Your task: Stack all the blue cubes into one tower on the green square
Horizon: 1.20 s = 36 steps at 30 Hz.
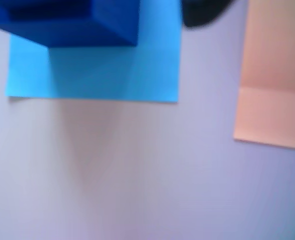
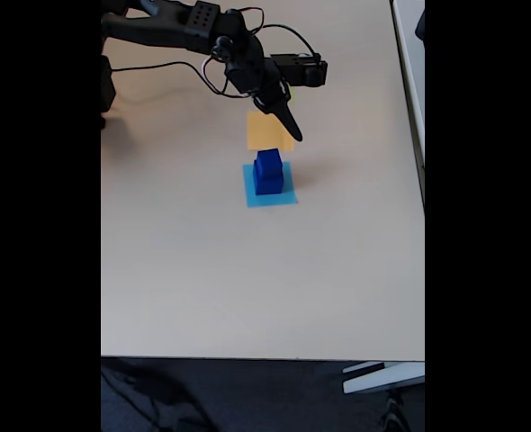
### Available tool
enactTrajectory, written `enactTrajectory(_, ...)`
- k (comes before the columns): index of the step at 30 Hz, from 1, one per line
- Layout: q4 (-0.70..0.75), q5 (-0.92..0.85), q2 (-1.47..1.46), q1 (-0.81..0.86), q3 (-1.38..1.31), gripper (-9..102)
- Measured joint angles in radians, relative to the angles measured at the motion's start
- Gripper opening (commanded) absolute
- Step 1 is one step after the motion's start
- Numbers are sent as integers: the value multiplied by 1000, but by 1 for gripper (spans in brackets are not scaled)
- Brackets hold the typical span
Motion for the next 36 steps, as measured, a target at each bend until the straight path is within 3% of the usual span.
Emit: enactTrajectory(36,18,0,-46,112,49,28)
